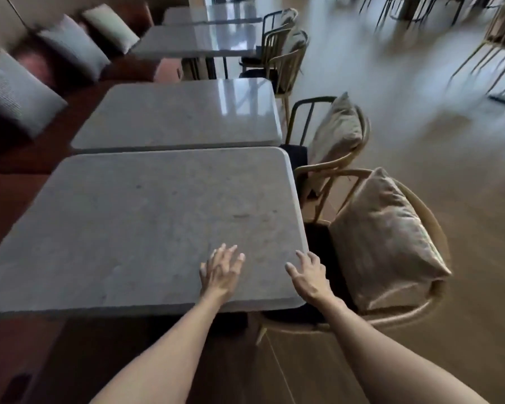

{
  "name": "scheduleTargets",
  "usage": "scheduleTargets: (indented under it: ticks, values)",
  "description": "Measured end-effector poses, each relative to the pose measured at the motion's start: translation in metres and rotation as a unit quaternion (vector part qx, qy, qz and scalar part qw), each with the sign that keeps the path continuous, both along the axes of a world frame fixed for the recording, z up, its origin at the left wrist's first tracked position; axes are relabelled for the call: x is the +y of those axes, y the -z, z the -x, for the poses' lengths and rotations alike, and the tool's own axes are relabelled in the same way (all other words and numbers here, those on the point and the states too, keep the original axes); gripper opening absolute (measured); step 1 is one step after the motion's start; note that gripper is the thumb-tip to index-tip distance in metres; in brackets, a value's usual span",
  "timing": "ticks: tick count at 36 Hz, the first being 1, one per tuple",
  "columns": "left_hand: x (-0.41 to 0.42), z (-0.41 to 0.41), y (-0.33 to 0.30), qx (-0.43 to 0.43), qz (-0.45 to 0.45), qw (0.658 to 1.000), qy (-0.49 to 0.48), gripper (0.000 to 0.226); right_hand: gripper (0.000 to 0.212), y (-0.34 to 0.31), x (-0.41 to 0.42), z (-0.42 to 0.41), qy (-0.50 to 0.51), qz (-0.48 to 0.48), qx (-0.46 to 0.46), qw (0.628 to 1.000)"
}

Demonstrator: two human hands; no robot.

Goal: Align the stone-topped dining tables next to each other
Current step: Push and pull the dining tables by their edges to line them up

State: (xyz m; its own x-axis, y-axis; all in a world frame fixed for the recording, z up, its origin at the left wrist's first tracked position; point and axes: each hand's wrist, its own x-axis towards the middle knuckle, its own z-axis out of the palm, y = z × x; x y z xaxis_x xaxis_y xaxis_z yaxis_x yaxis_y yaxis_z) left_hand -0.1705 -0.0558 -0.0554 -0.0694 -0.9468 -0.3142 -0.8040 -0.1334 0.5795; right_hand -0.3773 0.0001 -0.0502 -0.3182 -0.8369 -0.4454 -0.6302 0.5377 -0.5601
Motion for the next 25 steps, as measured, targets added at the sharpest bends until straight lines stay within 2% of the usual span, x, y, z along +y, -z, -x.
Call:
scheduleTargets:
  ticks: [3, 6, 8, 12, 25]
  values:
    - [0.002, -0.011, 0.033, -0.078, 0.022, 0.996, 0.031, 0.051, 0.068, 0.032, -0.003, -0.002, -0.017, -0.008, 0.053, 0.998]
    - [0.013, -0.011, 0.057, -0.162, 0.107, 0.978, 0.07, 0.058, 0.068, 0.057, -0.006, -0.008, -0.002, 0.044, 0.099, 0.994]
    - [0.018, -0.007, 0.066, -0.189, 0.169, 0.965, 0.066, 0.062, 0.069, 0.068, -0.007, -0.014, 0.012, 0.082, 0.151, 0.985]
    - [0.016, -0.004, 0.077, -0.208, 0.23, 0.949, 0.051, 0.062, 0.068, 0.083, -0.01, -0.014, 0.036, 0.144, 0.196, 0.969]
    - [0.021, -0.005, 0.077, -0.204, 0.248, 0.946, 0.04, 0.06, 0.064, 0.085, -0.005, -0.014, 0.044, 0.179, 0.186, 0.965]
